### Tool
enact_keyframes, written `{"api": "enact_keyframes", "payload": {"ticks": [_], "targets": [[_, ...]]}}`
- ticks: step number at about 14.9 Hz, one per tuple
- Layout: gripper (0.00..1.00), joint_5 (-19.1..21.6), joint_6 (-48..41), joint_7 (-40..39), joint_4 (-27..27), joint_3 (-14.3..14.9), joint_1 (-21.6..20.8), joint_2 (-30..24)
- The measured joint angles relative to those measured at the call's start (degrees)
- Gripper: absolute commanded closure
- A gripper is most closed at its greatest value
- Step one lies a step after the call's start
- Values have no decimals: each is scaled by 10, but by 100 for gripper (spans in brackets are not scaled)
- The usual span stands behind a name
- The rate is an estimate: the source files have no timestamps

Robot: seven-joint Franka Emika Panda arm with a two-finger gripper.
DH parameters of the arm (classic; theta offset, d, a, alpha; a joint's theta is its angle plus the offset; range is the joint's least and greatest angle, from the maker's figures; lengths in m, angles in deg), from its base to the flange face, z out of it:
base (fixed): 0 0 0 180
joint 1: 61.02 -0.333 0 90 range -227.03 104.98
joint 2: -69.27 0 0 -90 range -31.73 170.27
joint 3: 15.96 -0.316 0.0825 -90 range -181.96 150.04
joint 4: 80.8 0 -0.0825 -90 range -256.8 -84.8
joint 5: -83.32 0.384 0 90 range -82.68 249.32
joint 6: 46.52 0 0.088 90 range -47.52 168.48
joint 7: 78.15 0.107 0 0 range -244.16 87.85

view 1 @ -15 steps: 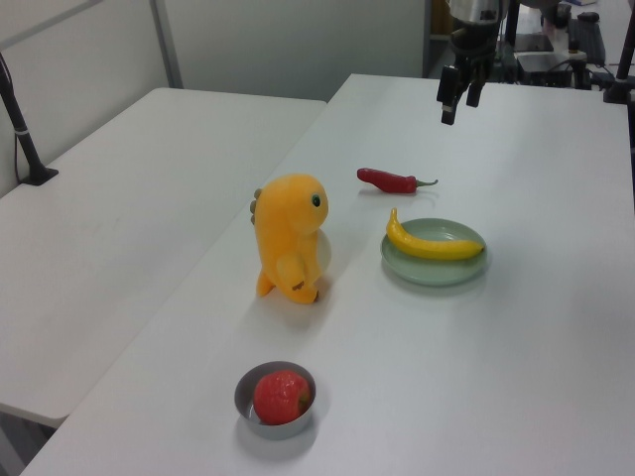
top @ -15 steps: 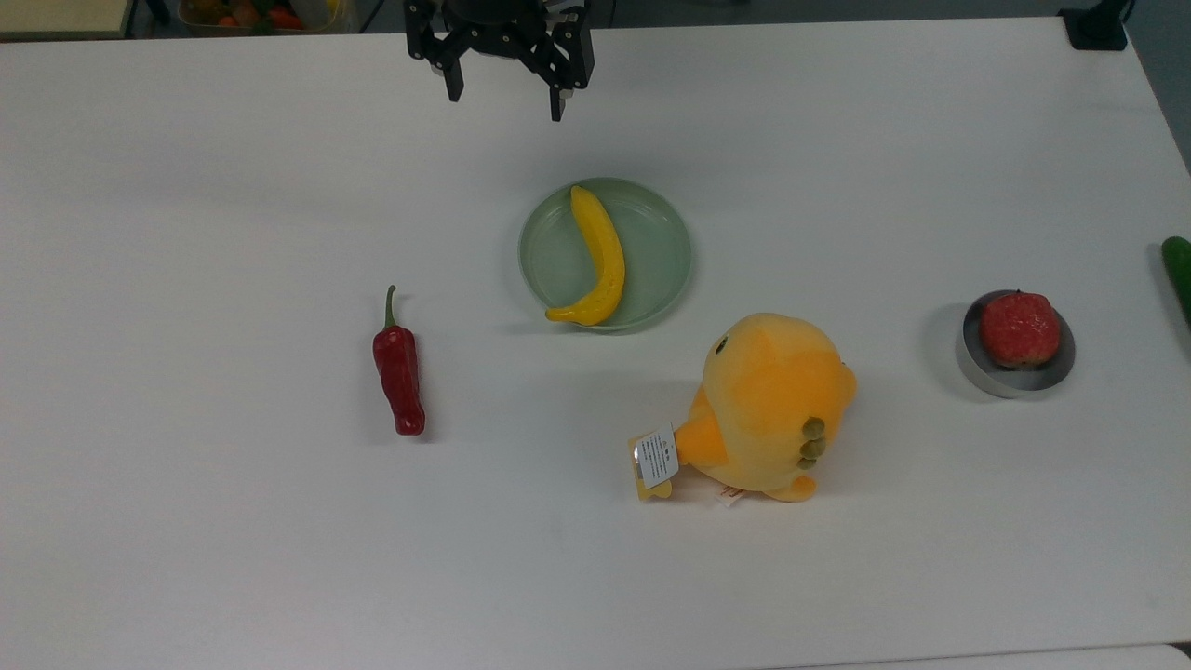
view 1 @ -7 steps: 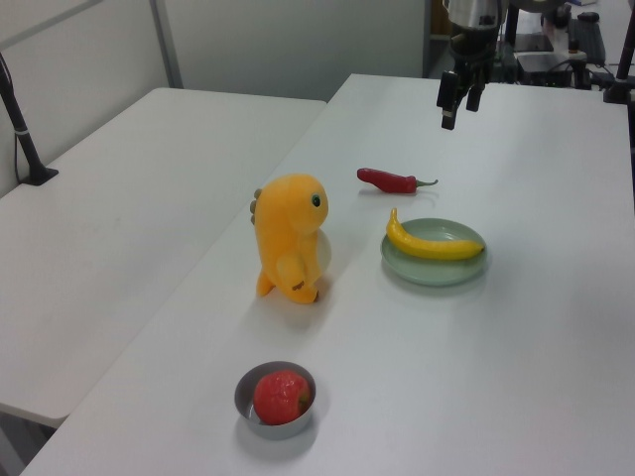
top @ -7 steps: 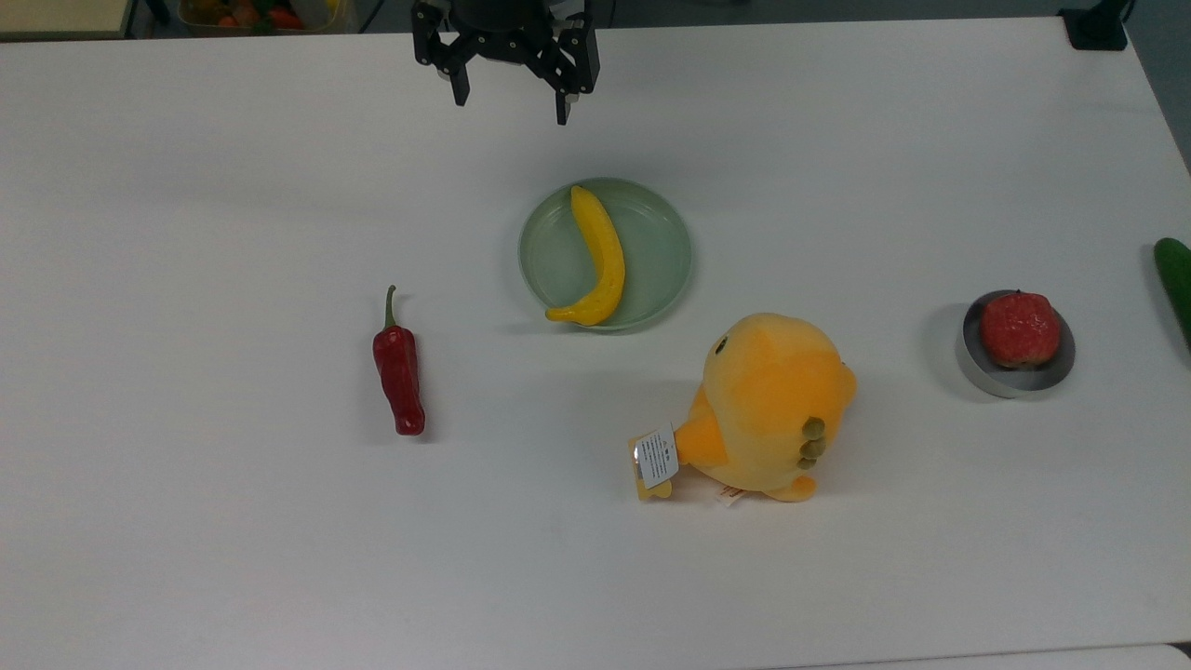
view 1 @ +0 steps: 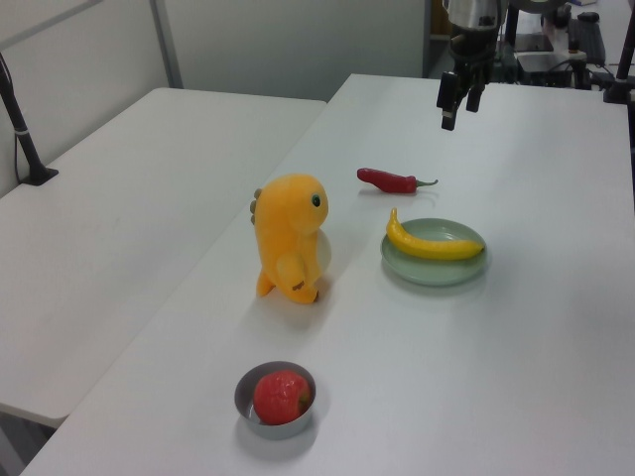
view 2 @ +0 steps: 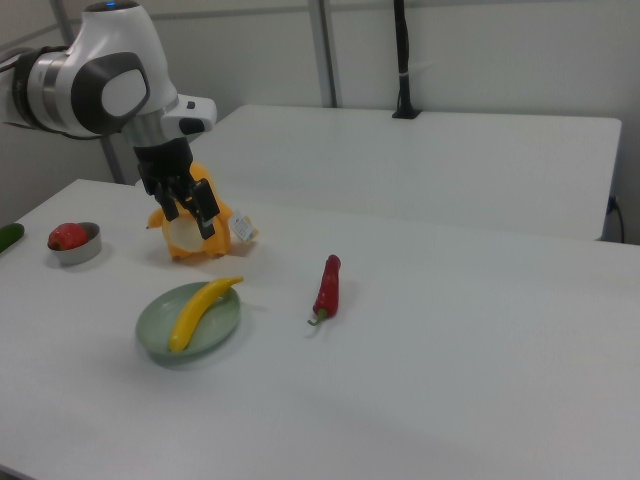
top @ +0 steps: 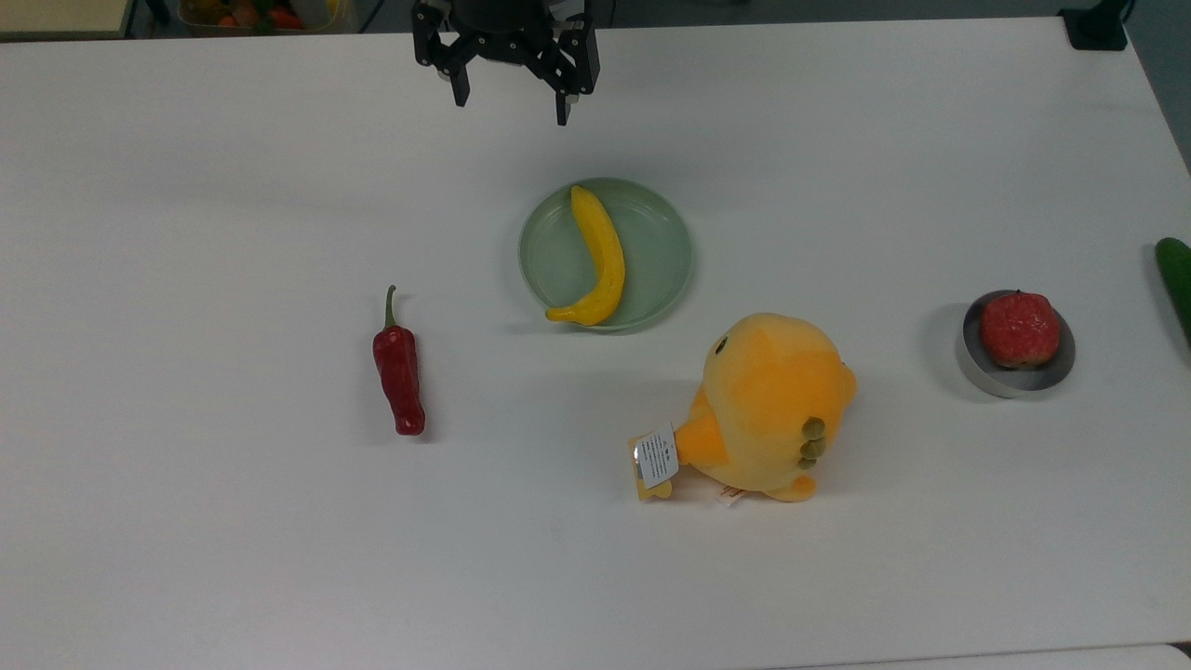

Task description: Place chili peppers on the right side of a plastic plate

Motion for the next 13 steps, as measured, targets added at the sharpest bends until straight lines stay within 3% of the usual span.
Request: {"api": "enact_keyframes", "payload": {"ticks": [7, 13], "targets": [[0, 0, 9, -5, -4, 0, 0, 1], [0, -3, 93, -127, -14, 0, 43, 26]]}}
